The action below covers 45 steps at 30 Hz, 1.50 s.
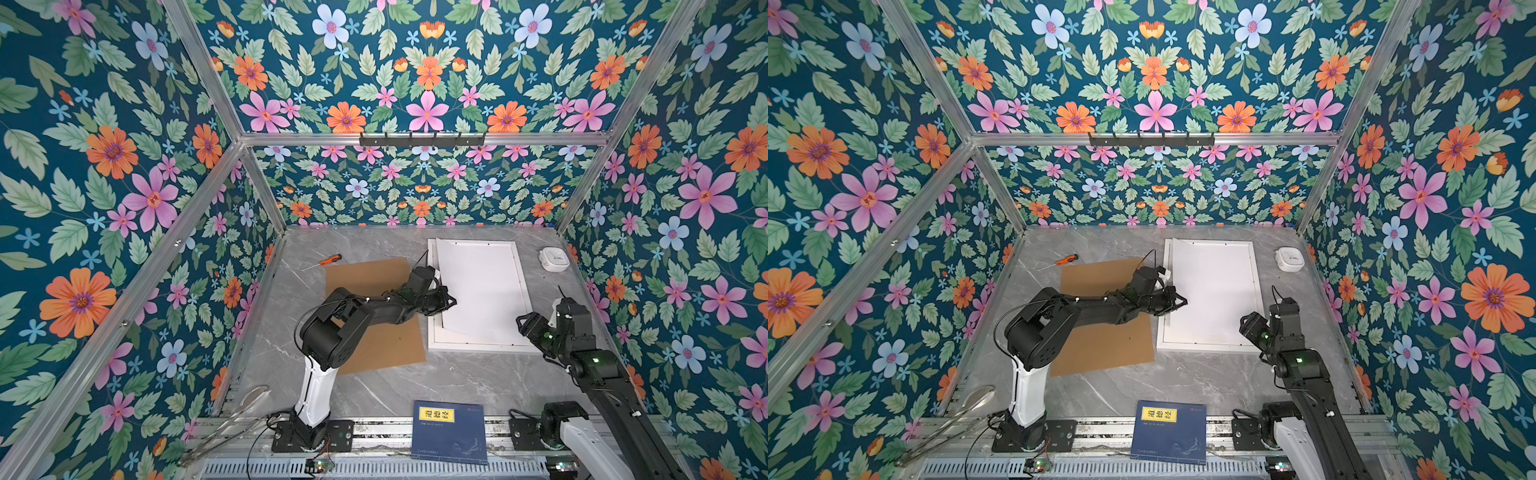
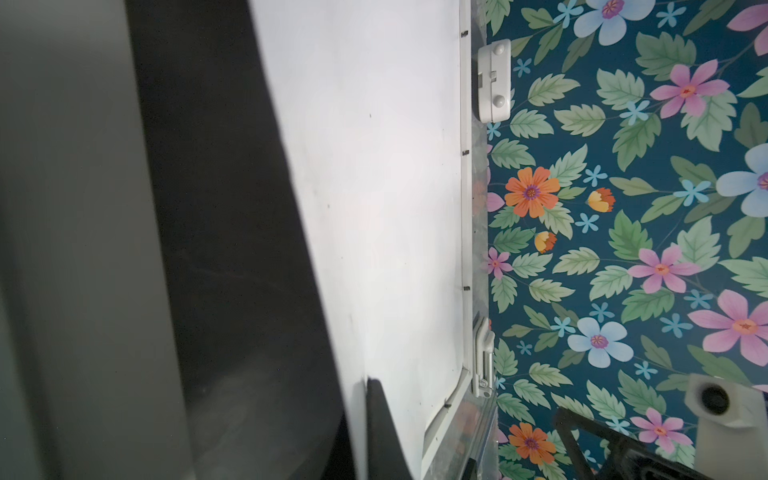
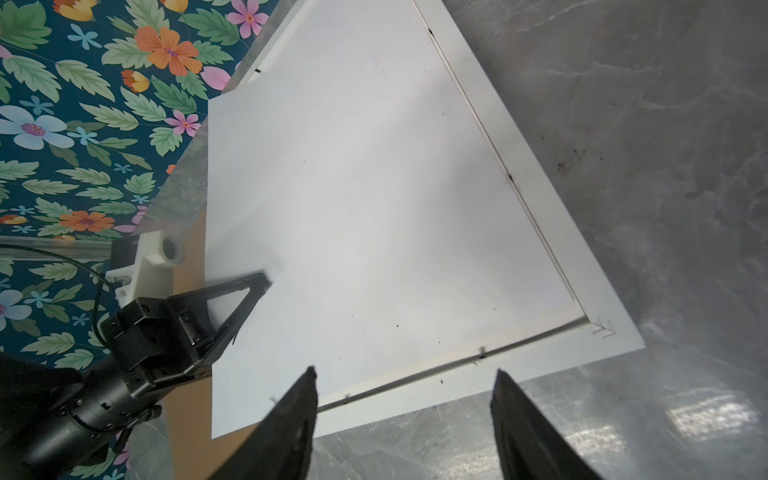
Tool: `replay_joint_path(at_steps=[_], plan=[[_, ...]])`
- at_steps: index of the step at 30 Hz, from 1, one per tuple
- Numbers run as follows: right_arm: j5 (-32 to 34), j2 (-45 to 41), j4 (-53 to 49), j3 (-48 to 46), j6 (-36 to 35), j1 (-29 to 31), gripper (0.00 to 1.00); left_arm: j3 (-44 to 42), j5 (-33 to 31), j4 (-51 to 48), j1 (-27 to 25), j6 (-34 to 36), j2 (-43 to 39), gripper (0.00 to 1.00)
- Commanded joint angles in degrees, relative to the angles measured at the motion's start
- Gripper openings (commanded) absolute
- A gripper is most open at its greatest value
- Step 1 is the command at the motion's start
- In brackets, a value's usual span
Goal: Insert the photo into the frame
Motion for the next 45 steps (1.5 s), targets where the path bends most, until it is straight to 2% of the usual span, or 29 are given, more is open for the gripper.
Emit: replay_joint_path(at_steps=[1,5,7,9,11,15,21,34,40,45], plan=[[0.0,0.1,1.2,0.4,-0.5,0.0,0.66,0.8,-0.3,-0.8,0.1,1.5,0.2,0.0],[0.1,0.4,1.3,0.6,-0.6,-0.1,0.67,1.2,-0.1,-1.7,0.1,2.0,0.6,0.01],[0.0,0.5,1.3,0.8,-0.8,-0.2,0.67,1.2,-0.4,-2.4,0.1,2.3,0.6,0.08],[-0.1,0.6,1.3,0.8,-0.8,-0.2,0.67,1.1,-0.9,-3.3,0.0,2.9,0.3,0.21],[-0.2,0.5,1.5,0.6,-0.8,-0.2,0.67,1.3,-1.3,-4.3,0.1,3.6,0.0,0.29],[-0.4,0.6,1.6,0.6,-0.8,-0.2,0.67,3.7,-2.2,-10.2,0.1,6.5,-0.1,0.4],[-0.4,0.2,1.2,0.5,-1.0,-0.2,0.67,5.4,-3.9,-17.7,0.5,9.0,-0.3,0.45],[-2.0,0.5,1.9,-0.2,-1.5,-0.2,0.69,5.8,-8.3,-31.5,3.6,14.0,-4.4,0.48],[-7.2,2.9,6.3,-0.2,-4.0,-0.2,0.75,2.9,-11.2,-37.6,7.7,17.4,-10.9,0.53],[-13.4,7.5,11.6,0.6,-4.0,0.0,0.81,-2.1,-14.8,-41.7,13.3,20.5,-18.1,0.64]])
